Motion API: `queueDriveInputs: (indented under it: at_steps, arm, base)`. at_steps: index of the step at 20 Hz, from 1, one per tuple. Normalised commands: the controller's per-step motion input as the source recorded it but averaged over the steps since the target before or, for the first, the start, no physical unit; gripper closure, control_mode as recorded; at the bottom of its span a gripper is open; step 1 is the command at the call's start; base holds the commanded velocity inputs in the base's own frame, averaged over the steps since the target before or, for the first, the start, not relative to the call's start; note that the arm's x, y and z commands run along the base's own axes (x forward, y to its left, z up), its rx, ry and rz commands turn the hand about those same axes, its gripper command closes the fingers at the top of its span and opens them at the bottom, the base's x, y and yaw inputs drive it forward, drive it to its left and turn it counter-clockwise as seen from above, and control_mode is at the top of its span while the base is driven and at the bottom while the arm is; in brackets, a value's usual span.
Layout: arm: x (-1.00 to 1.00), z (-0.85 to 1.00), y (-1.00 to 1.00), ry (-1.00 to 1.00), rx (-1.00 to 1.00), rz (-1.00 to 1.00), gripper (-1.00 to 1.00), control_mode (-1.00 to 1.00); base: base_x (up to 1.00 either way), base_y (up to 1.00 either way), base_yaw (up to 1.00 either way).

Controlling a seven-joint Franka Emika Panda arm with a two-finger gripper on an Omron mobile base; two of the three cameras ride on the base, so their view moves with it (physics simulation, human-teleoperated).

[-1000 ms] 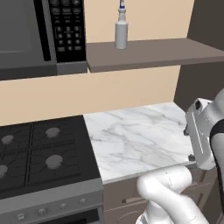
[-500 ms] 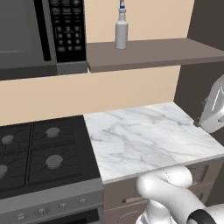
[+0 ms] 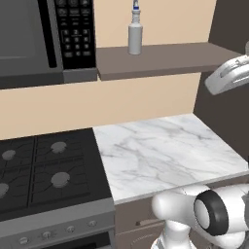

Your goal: Move the cutting board and knife to the sink. Then move spray from the shelves to the counter.

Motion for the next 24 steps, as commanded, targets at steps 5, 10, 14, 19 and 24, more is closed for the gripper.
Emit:
queueDriveInputs:
  at_steps: [5, 10, 14, 19, 24]
  arm:
    - [0.75, 0.12, 0.13, -0.04, 0.19, -0.25, -1.00, -1.00]
    - [0.97, 0.02, 0.20, -0.18, 0.14, -0.09, -1.00, -1.00]
    - [0.83, 0.00, 0.21, -0.21, 0.02, -0.05, -1.00, -1.00]
    - [0.72, -0.40, 0.04, -0.07, -0.05, 0.00, -1.00, -1.00]
    - [0.73, -0.02, -0.02, -0.04, 0.00, 0.00, -1.00, -1.00]
  base:
    - [0.00, 0.00, 0.00]
    - [0.00, 0.00, 0.00]
    - [0.00, 0.00, 0.00]
    - [0.00, 0.00, 0.00]
    - [0.00, 0.00, 0.00]
